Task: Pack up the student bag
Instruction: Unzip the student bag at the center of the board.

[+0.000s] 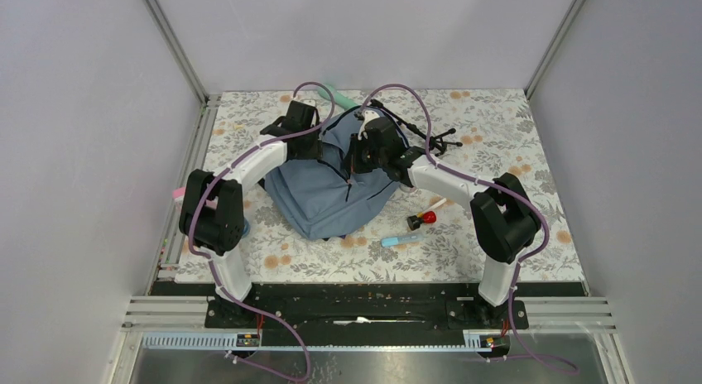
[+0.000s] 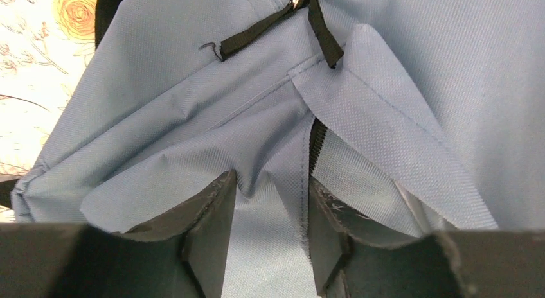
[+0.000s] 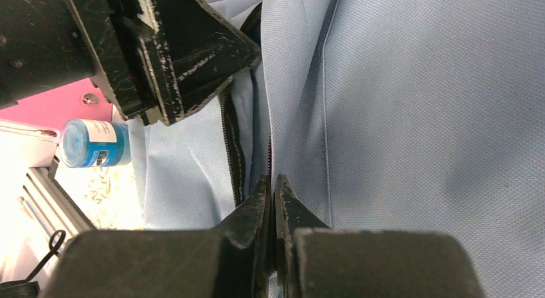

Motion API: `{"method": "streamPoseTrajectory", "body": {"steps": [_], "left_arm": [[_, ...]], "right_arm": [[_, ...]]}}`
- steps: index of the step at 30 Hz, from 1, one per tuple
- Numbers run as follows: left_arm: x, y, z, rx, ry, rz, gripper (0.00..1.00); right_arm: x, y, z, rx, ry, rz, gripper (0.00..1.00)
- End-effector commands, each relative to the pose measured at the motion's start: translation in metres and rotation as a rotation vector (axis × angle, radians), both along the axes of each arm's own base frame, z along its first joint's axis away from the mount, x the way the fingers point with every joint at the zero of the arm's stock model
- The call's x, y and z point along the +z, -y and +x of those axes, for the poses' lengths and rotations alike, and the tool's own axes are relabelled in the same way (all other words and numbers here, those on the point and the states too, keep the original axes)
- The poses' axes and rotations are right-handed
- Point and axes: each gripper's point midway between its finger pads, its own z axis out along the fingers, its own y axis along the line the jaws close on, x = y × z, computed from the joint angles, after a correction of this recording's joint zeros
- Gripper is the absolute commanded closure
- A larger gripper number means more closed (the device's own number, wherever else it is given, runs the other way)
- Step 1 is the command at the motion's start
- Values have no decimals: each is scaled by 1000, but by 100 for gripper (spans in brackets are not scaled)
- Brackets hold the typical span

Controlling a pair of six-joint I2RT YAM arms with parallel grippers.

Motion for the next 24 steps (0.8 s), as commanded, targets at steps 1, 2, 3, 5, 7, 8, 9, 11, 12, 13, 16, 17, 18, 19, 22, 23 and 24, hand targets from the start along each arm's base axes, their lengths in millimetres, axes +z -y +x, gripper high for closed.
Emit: {"method": "streamPoseTrajectory", "body": {"steps": [1,2,3,5,7,8,9,11,12,13,16,17,18,19,22,23,24], "left_arm": [[39,-2,-4,-89,47,44,62],[41,-3,-6,-103,44,46,68],[42,-2,-9,-115,40,44,76],[49,0,-13,-136,44,27,88],[56,1,-18,-149,54,2,96],[60,1,-19,-150,60,-7,100],[64,4,-21,-166,62,-33,100],[72,7,-25,-183,69,-70,100],[74,8,-27,-188,71,-84,100],[76,9,-29,-191,72,-98,100],[81,13,-33,-200,77,-138,100],[81,14,-35,-203,76,-150,100],[81,15,-37,-208,72,-162,100],[81,16,-38,-211,73,-170,100],[81,15,-41,-212,78,-174,100],[81,14,-41,-210,80,-172,100],[81,13,-42,-209,81,-172,100]], "right_arm": [[37,4,0,-5,87,1,100],[38,4,1,-7,94,-1,100],[33,7,-1,-10,79,-22,100],[30,11,0,-18,76,-44,100],[28,14,1,-32,77,-60,100],[27,16,2,-39,77,-66,100],[26,17,2,-48,79,-74,100],[25,21,4,-67,78,-87,100],[24,23,5,-76,78,-94,100],[24,24,5,-81,77,-98,100],[28,24,6,-90,75,-98,99],[31,23,6,-84,78,-90,91],[34,22,5,-80,78,-87,83],[37,21,4,-74,78,-81,77],[51,16,-3,-17,89,-51,47],[57,12,-9,26,102,-37,38],[63,10,-14,59,106,-21,32]]}}
